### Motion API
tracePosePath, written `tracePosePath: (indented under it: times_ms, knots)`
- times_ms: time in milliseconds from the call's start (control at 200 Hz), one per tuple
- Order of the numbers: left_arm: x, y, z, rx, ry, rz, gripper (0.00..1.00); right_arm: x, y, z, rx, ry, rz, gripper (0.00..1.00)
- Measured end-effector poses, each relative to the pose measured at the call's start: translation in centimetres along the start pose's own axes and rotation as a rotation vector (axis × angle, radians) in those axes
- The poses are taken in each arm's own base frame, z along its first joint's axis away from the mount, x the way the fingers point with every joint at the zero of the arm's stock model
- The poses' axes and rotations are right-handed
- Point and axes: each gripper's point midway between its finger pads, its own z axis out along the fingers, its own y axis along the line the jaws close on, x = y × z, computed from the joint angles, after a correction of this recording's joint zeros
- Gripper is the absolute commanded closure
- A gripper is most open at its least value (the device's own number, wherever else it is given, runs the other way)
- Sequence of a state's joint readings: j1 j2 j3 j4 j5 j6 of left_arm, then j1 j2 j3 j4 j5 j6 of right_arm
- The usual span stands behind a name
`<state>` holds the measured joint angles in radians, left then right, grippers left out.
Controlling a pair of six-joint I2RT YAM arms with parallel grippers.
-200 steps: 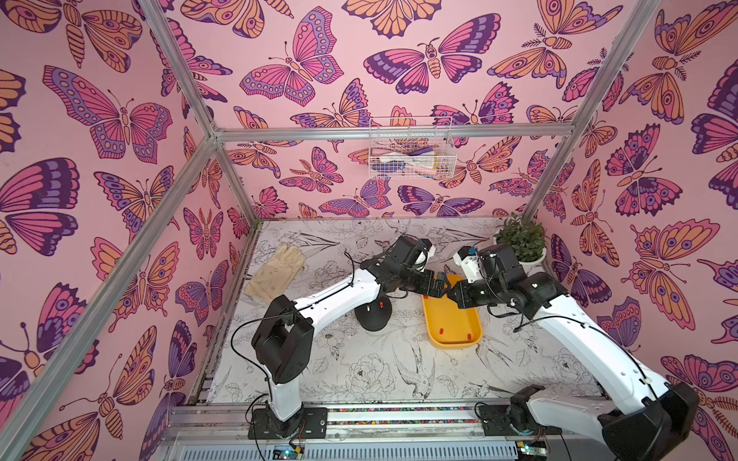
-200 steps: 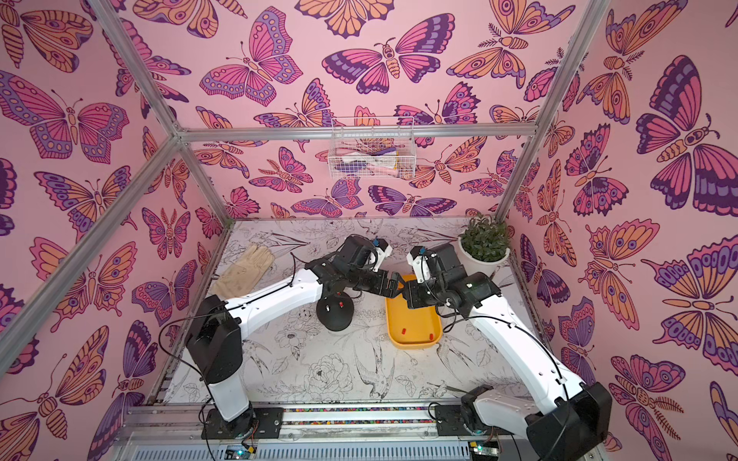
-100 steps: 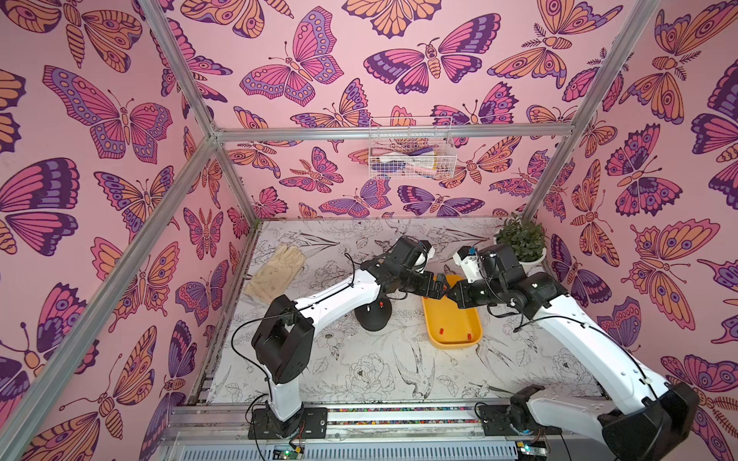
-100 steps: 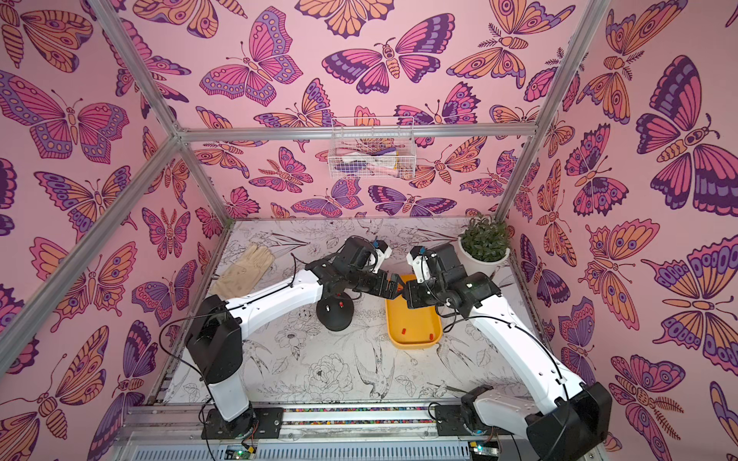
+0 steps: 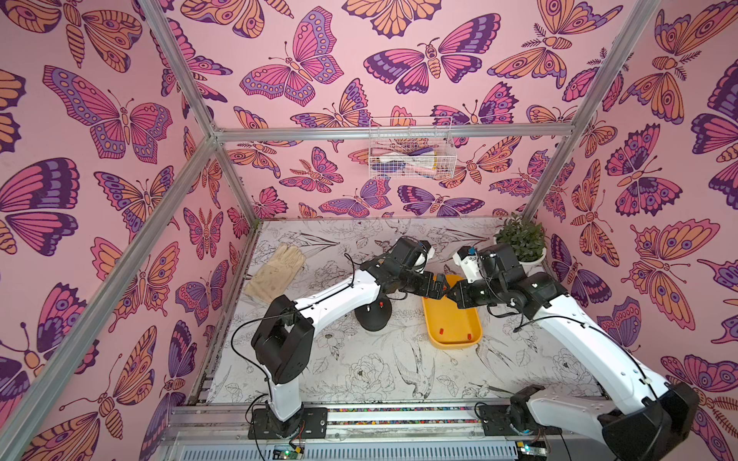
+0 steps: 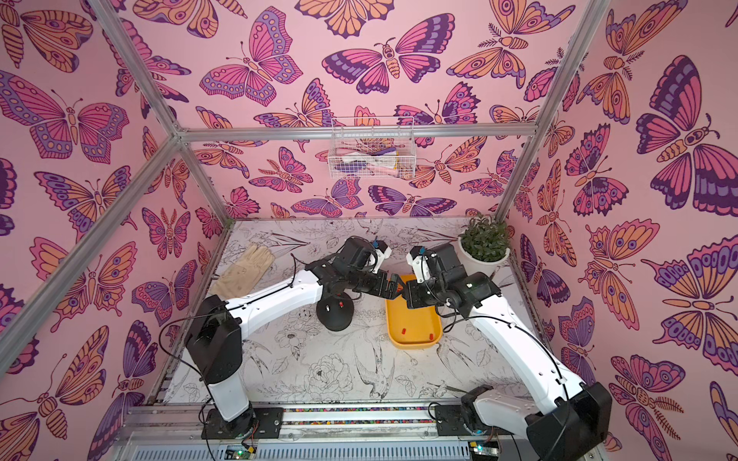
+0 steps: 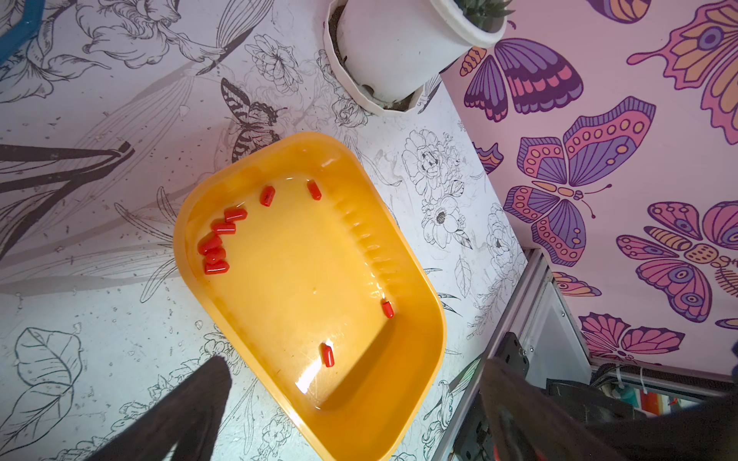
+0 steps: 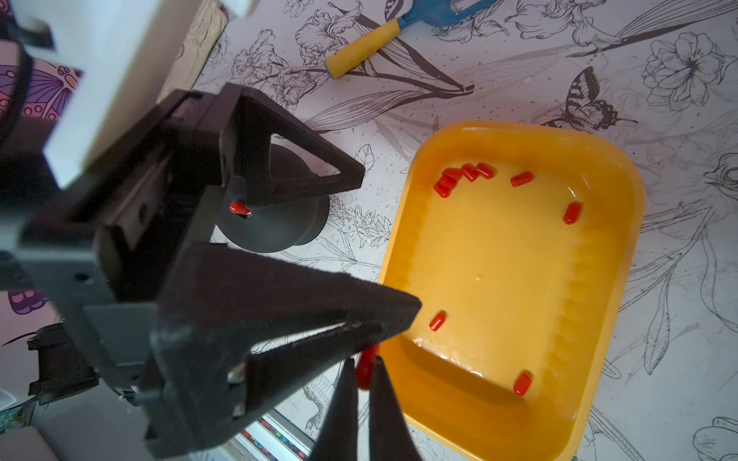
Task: Cover the protruding screws with screw protection sleeves
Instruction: Pick up the screw protection sleeve from the storage box.
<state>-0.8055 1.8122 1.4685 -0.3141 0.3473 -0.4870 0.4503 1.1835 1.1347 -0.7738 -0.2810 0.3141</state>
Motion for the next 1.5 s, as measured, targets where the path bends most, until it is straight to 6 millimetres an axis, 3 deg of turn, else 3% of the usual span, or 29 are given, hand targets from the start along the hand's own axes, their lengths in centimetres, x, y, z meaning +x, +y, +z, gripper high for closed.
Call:
tracePosePath:
  times_ms: [386,781,1212,1497]
  knots:
    - [-0.8,0.2,-0.7,-0.007,-0.030,-0.016,0.00,-0.5,0.3,-0.3,-0.012,-0.014,-0.003,0.91]
    - [-3.4,0.9,-3.2,-0.020,-0.119,-0.021,0.00,-0.9,0.5,-0.3,-0.013,-0.017,-0.003,0.91]
    - [-5.0,3.8,-10.7,-0.092,-0.267,-0.057,0.00,-1.2,0.5,0.2,-0.013,-0.005,0.025,0.92]
    - [-3.5,7.7,-16.0,-0.175,-0.333,-0.128,0.00,-1.6,2.3,1.0,-0.033,0.019,-0.013,0.92]
